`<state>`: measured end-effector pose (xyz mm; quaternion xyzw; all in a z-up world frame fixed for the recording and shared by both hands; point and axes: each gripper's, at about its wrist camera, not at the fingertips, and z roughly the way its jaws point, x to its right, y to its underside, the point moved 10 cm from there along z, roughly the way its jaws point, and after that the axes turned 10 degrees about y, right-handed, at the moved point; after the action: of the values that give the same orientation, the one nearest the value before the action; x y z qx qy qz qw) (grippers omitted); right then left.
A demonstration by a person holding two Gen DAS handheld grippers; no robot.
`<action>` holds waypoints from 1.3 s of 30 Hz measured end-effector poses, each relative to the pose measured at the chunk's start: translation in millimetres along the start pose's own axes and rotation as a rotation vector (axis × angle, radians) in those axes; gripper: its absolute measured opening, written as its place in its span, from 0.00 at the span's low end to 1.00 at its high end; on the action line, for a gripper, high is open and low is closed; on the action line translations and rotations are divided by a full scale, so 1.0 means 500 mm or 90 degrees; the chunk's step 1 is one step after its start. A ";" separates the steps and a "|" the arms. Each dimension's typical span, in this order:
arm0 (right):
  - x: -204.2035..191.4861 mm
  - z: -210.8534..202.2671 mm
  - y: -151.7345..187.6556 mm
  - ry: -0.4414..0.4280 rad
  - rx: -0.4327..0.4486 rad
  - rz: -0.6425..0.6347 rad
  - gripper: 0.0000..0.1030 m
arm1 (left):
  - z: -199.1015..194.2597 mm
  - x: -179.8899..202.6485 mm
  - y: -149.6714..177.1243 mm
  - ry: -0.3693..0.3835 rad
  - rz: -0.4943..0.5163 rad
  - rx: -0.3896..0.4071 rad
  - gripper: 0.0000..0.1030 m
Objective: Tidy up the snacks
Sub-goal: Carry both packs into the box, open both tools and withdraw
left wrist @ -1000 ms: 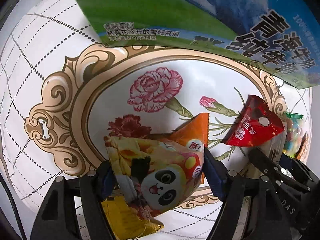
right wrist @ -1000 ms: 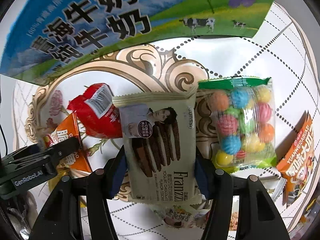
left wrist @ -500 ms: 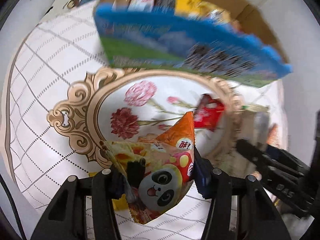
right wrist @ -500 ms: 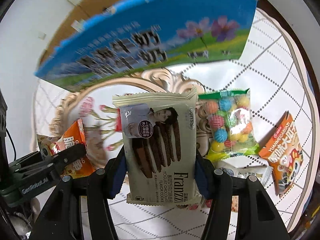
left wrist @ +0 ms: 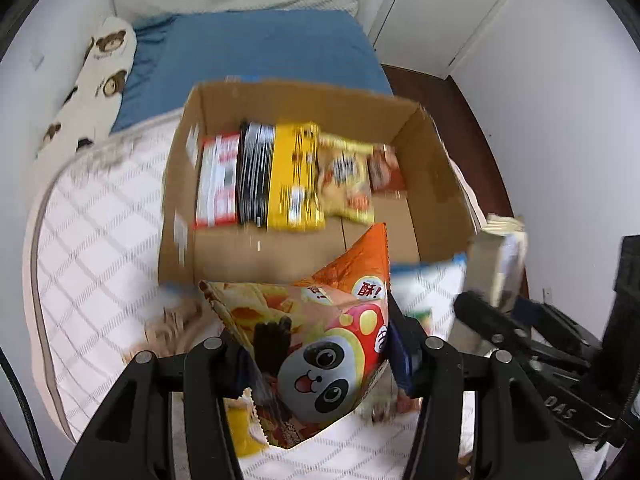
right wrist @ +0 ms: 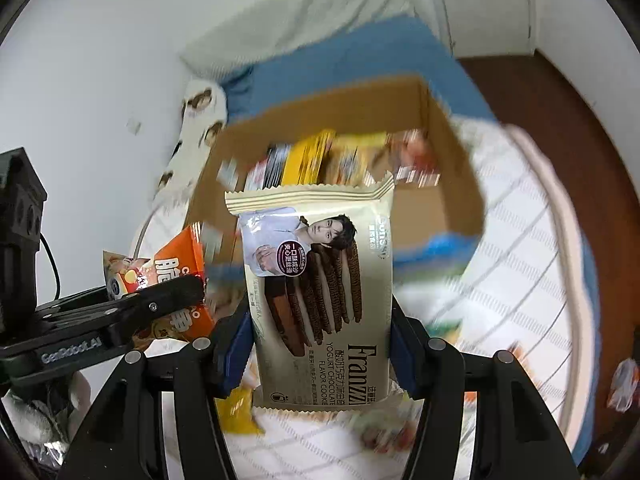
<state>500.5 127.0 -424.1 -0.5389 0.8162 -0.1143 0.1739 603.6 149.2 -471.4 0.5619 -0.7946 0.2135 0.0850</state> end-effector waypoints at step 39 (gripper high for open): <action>0.099 0.220 -0.173 0.142 -0.102 -0.020 0.86 | 0.141 -0.079 -0.120 -0.093 -0.001 -0.038 0.89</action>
<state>600.4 47.8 -500.0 -0.5480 0.8283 -0.1106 0.0363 680.7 135.5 -534.7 0.5735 -0.8045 0.1482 0.0440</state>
